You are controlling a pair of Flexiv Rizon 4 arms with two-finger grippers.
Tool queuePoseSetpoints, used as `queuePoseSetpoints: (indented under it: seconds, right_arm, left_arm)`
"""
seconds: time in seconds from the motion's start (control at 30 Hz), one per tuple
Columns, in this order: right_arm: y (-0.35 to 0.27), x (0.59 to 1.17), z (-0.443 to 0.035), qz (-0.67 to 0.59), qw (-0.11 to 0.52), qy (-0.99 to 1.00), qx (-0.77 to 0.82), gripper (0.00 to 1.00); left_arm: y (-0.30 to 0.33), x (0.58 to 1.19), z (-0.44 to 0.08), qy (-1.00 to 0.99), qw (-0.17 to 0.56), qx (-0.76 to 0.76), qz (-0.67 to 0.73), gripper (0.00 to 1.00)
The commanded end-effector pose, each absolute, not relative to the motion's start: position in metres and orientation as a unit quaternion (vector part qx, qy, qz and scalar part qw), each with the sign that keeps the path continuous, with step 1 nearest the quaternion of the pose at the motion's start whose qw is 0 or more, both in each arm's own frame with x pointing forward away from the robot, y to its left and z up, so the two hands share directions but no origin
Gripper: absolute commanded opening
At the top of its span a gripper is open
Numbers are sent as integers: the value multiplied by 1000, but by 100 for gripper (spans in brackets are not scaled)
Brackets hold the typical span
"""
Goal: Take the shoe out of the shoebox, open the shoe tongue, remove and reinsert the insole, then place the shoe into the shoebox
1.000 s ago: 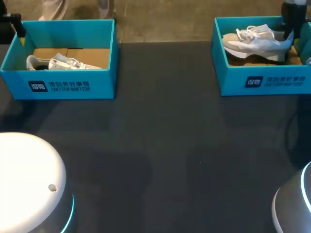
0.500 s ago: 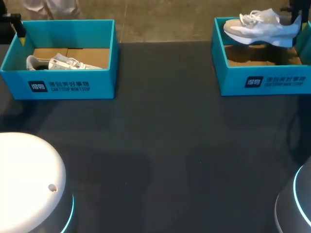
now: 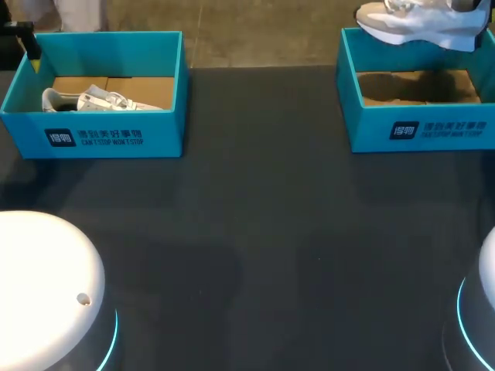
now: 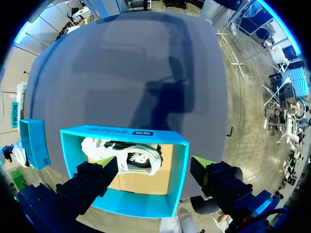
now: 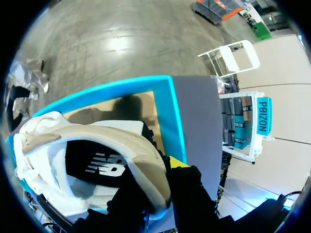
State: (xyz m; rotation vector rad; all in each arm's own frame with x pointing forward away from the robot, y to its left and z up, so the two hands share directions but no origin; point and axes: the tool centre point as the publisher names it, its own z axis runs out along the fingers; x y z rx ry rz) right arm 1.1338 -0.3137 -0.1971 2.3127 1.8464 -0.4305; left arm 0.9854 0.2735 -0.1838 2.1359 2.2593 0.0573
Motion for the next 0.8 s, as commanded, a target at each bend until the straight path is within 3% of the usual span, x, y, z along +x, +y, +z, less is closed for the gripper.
queuePoseSetpoints:
  seconds: [0.03, 0.8]
  right_arm:
    - [-294, 1073, -168, -97, 139, 622, 764, 0]
    - [-214, 936, -118, -57, 176, 625, 758, 0]
  left_arm:
    - [274, 984, -184, 726, 16, 687, 20, 100]
    - [274, 984, -184, 726, 16, 687, 20, 100]
